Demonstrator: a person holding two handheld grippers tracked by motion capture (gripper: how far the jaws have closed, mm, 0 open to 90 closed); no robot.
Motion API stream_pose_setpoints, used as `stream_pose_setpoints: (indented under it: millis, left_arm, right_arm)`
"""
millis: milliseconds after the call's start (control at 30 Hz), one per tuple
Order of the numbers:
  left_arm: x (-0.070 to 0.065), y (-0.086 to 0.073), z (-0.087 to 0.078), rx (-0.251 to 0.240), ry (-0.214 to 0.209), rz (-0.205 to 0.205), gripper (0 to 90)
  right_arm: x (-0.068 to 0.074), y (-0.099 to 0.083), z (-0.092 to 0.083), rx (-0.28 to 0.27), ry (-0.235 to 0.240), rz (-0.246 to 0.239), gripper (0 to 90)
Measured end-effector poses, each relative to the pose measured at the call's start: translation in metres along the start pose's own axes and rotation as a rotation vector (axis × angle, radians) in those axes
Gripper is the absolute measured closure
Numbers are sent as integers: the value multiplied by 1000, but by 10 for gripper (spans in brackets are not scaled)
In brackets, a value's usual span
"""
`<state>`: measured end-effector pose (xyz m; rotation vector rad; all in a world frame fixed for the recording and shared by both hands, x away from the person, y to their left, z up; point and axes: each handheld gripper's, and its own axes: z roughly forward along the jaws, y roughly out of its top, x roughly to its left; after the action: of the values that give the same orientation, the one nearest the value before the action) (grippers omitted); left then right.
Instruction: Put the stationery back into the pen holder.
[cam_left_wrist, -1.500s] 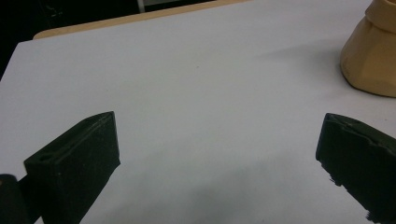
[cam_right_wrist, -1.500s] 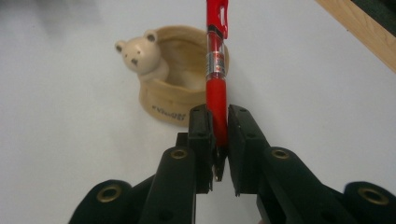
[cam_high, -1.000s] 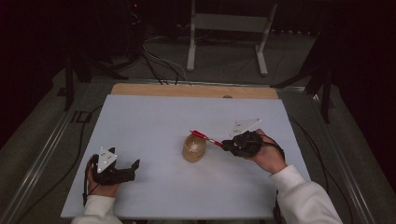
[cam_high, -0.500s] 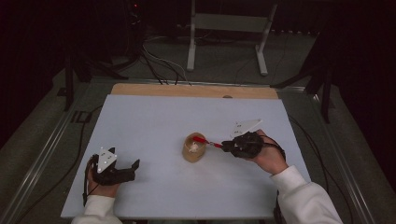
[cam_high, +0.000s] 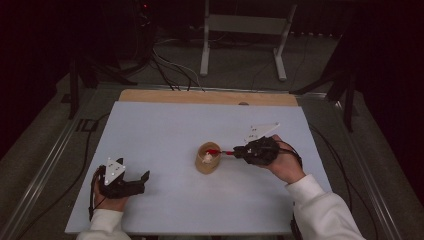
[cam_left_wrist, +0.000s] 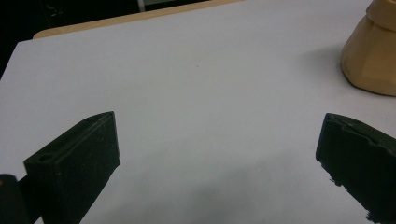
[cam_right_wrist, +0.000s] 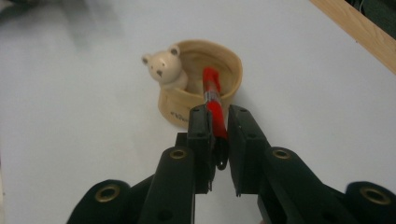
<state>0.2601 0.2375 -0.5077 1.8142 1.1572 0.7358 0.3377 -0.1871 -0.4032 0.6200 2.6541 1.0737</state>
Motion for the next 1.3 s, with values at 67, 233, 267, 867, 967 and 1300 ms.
stream_pose_setpoints:
  millis: [67, 233, 267, 867, 967, 1300]
  left_arm:
    - [0, 0, 0, 0, 0, 1, 1]
    - [0, 0, 0, -1, 1, 0, 1]
    - [0, 0, 0, 0, 1, 0, 1]
    - [-1, 0, 1, 3, -2, 1, 2]
    - [-1, 0, 1, 6, -3, 2, 2]
    - [-1, 0, 2, 7, -3, 4, 1]
  right_arm:
    - [-1, 2, 1, -7, 4, 4, 804]
    - [-3, 6, 5, -22, 21, 20, 805]
    - [-4, 7, 5, -23, 24, 17, 805]
    - [-10, 19, 24, -28, 67, 70, 804]
    - [-10, 20, 28, -25, 74, 74, 804]
    - [-12, 24, 38, -27, 97, 96, 804]
